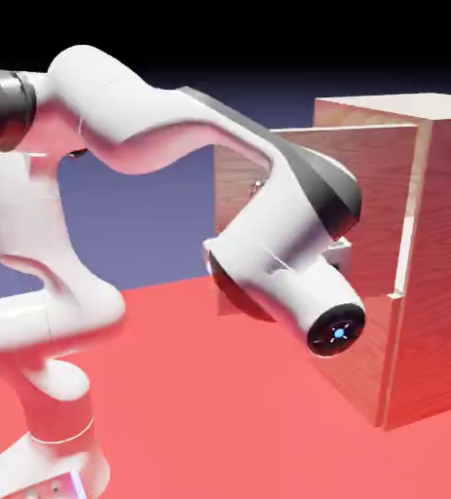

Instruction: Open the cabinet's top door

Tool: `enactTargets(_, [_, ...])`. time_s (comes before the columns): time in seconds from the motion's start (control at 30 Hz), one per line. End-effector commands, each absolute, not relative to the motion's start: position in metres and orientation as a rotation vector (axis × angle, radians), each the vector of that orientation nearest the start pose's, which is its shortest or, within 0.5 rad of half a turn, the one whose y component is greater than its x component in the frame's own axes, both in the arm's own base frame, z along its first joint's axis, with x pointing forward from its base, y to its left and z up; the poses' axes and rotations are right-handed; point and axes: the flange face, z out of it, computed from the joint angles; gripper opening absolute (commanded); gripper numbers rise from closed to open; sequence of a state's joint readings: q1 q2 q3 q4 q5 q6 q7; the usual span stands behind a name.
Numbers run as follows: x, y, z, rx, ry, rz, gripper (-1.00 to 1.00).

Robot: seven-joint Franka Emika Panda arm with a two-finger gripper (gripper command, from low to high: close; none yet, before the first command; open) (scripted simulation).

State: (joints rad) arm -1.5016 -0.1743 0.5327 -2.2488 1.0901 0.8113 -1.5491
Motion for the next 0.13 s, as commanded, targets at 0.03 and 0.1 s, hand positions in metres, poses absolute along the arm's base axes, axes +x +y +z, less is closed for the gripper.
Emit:
enactTargets(0.03, [0.3239, -0.2414, 0.4742, -1.505, -0.572, -0.66, -1.0])
enactTargets(0.1, [0.3239, -0.2414, 0.4742, -1.505, -0.572, -0.66, 1.0])
